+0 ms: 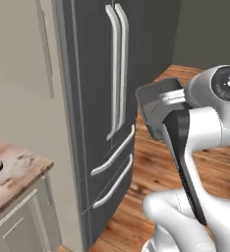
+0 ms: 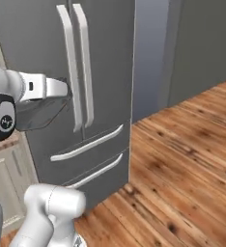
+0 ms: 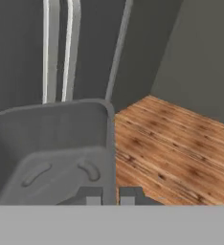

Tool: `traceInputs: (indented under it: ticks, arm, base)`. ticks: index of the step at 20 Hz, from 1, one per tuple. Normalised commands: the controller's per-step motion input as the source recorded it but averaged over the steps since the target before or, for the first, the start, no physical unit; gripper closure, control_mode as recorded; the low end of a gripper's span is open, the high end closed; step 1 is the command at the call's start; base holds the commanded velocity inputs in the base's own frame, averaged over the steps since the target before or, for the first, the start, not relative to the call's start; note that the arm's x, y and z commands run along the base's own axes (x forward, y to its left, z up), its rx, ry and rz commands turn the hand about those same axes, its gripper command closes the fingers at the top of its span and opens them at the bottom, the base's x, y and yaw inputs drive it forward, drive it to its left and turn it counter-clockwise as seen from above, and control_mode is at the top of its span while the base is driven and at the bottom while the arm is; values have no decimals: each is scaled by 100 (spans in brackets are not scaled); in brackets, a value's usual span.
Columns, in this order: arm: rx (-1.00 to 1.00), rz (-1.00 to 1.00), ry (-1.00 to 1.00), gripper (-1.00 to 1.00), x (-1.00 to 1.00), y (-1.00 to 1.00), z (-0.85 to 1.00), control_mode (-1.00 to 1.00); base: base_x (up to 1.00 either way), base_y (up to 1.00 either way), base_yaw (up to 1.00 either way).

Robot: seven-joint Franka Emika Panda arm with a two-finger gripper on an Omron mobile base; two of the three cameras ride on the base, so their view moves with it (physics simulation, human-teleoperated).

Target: Retrieve the tupperware and aluminum foil from the cabinet and place them on the dining counter near the plate with fishs to prepare for storing leftovers.

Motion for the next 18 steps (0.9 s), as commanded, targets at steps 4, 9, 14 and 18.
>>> traceInputs:
  ticks: [4, 9, 14, 18]
  arm:
    - [0, 0, 0, 100, 0, 0, 0, 100]
    - [0, 0, 0, 100, 0, 0, 0, 100]
    - [0, 0, 0, 100, 0, 0, 0, 100]
    - [0, 0, 0, 100, 0, 0, 0, 100]
  base:
    - [3, -7, -80]
    - [29, 0, -72]
    - [68, 0, -60]
    - [99, 13, -48]
